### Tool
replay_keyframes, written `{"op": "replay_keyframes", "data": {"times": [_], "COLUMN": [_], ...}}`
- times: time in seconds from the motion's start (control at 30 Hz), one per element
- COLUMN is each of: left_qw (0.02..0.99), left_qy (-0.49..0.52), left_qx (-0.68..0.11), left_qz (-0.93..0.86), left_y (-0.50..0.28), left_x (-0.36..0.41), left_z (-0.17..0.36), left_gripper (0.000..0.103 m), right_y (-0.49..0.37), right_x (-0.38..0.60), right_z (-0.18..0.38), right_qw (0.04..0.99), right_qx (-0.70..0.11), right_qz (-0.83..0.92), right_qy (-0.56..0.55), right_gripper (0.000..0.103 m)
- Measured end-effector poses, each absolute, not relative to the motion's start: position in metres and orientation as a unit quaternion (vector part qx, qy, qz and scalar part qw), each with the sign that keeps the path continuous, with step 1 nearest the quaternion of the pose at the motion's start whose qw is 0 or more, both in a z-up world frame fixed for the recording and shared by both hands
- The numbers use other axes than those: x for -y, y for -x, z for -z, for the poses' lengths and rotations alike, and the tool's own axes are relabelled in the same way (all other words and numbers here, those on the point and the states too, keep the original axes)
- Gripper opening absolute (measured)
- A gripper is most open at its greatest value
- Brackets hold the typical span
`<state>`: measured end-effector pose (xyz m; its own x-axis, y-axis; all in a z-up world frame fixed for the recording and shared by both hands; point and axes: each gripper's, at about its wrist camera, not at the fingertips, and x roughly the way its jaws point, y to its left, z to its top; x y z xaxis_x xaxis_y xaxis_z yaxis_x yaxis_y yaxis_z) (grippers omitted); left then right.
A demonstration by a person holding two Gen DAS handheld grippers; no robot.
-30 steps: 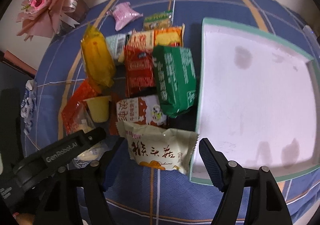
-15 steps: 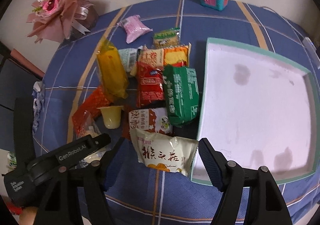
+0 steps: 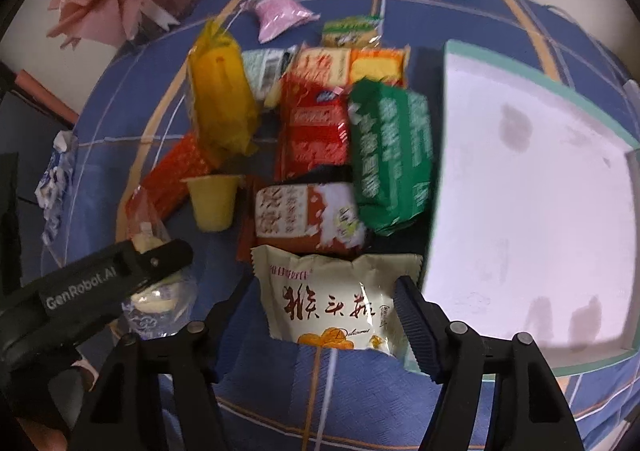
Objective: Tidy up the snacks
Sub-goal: 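Close the left tool on the steamed bun while the right tool grasps the cream biscuit packet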
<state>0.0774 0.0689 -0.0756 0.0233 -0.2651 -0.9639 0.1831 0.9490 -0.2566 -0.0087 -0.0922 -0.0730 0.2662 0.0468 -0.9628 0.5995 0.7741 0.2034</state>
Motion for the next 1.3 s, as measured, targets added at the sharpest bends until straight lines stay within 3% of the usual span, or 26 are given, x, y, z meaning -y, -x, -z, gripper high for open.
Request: {"op": "replay_keyframes", "data": {"times": [0.73, 0.97, 1.3], "left_qw": [0.711, 0.713, 0.725], "left_qy": [-0.012, -0.017, -0.010], "left_qx": [-0.687, -0.685, -0.673], "left_qz": [0.148, 0.148, 0.148], "left_y": [-0.067, -0.064, -0.064], "left_x": [-0.051, -0.045, -0.047], "left_z": [0.100, 0.098, 0.085], "left_gripper": [0.057, 0.057, 0.056], "right_y": [-0.011, -0.001, 0.005], "right_x": [0.053, 0.053, 0.063], "right_z": [0.098, 0.088, 0.062], "right_qw": [0.732, 0.734, 0.741], "right_qx": [-0.622, -0.623, -0.606], "right_qz": [0.205, 0.215, 0.206], "right_qy": [-0.185, -0.163, -0.203], "right_gripper": [0.068, 0.057, 0.056]}}
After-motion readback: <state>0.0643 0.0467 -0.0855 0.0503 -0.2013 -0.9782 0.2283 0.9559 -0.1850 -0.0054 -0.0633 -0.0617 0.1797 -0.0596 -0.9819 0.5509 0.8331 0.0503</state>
